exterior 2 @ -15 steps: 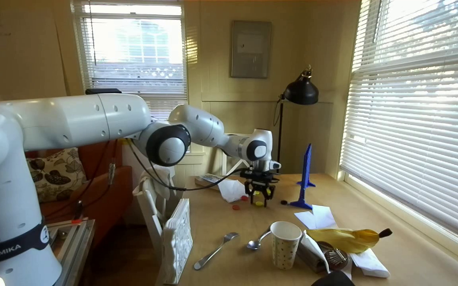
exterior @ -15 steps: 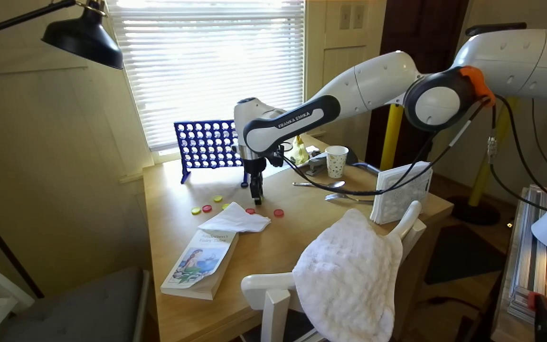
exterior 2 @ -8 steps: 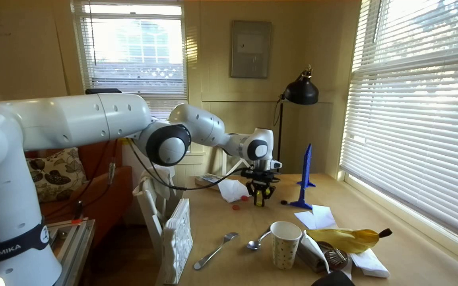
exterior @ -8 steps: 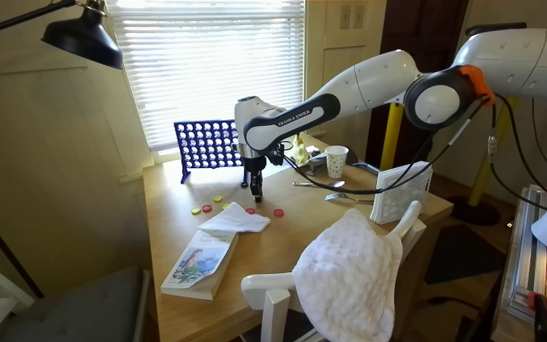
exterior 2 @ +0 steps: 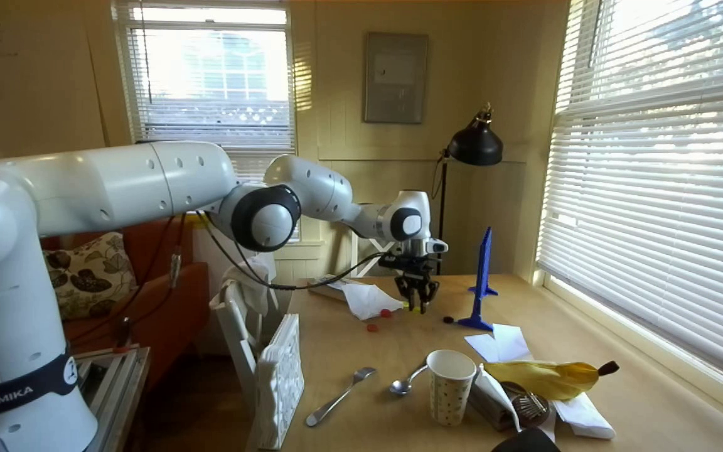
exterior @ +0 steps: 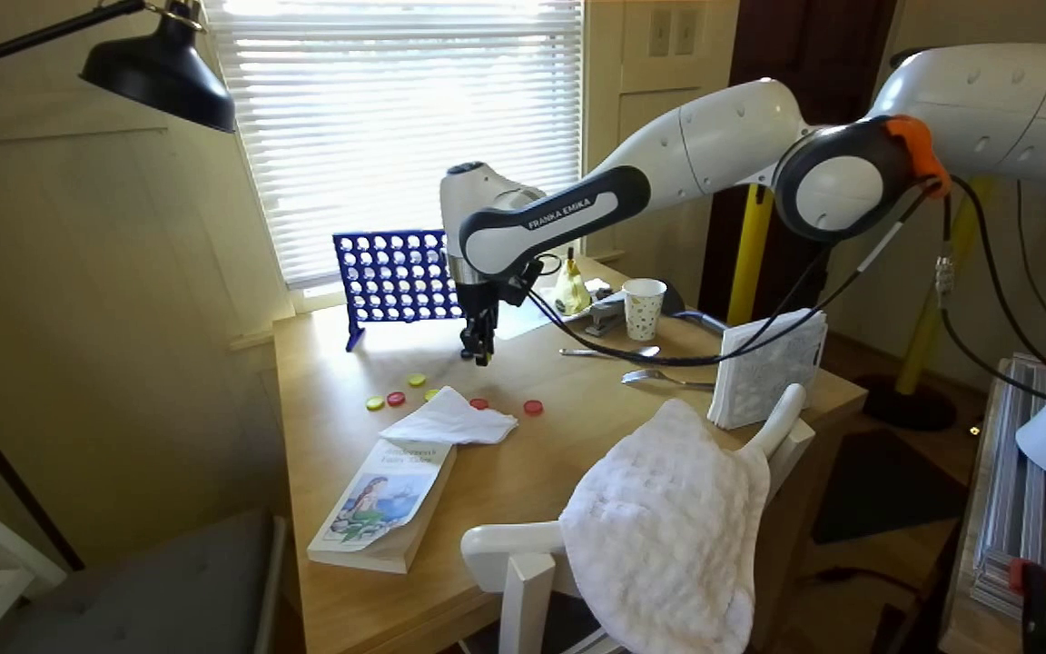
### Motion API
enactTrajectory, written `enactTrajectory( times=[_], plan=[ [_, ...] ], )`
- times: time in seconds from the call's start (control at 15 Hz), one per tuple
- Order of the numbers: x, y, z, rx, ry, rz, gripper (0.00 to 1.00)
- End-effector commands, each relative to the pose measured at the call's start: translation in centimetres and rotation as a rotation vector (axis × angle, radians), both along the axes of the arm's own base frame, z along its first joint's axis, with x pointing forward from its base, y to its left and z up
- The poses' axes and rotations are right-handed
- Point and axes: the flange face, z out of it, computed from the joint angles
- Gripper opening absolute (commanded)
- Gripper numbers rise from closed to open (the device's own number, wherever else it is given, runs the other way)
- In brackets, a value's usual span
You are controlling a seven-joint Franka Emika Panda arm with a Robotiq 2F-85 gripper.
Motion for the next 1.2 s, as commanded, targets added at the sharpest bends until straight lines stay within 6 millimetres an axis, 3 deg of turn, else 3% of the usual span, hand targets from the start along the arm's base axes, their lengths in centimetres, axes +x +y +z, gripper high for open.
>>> enactTrajectory(
  times=[0.0, 0.27, 0.33, 0.6, 0.67, 0.93, 1.13],
  plan=[
    [0.7, 0.4, 3.2, -0.001, -0.081, -0.184, 0.11],
    [1.5, -0.2, 5.1, 0.064, -0.143, -0.395, 0.11],
    [1.3, 0.0, 4.5, 0.039, -0.120, -0.310, 0.36],
    [1.5, -0.2, 4.9, 0.054, -0.138, -0.373, 0.36],
    [1.3, 0.0, 5.2, 0.035, -0.121, -0.366, 0.11],
    [0.4, 0.2, 7.2, 0.012, -0.050, -0.415, 0.11],
    [-0.3, -0.2, 8.2, -0.038, -0.018, -0.571, 0.11]
  ],
)
